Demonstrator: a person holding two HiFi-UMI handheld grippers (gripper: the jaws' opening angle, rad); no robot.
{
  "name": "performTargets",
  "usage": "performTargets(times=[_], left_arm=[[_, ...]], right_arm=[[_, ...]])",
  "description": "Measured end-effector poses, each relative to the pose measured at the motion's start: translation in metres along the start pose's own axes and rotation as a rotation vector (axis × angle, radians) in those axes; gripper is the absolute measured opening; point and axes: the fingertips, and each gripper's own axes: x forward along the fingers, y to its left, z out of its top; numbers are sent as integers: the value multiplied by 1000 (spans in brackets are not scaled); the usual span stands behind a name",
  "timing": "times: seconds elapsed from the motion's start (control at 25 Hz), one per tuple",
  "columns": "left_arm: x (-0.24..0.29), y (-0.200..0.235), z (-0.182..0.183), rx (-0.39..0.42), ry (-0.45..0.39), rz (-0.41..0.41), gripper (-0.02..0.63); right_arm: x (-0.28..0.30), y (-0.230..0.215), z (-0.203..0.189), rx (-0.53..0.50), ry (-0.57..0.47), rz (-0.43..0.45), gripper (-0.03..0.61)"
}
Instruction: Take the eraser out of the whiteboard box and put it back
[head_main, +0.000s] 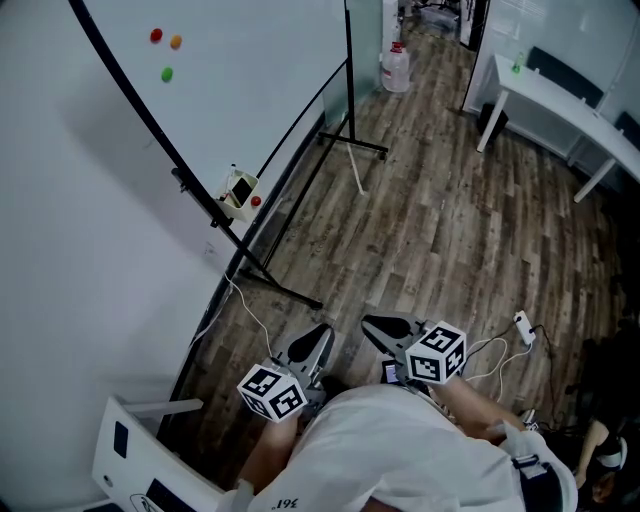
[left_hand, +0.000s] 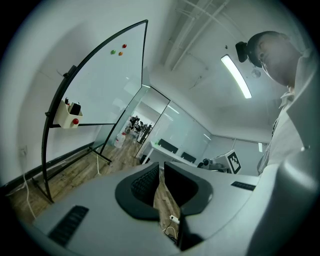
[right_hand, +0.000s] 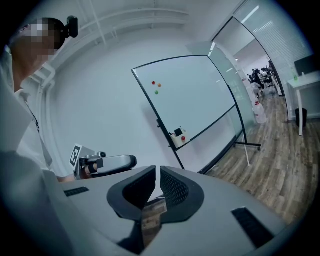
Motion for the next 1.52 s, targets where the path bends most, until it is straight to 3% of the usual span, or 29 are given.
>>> performTargets(times=[0.24,1.08,1.52], left_arm=[[-10,13,2,-2,4,-7,20],[-71,69,13,-2,26,-25,46],[-75,91,14,-25,13,23,46]], right_arm=[[15,4,-2,3,3,-21,78],[85,40,-14,8,-9,-68,92],[111,31,-13,6,23,-37,92]])
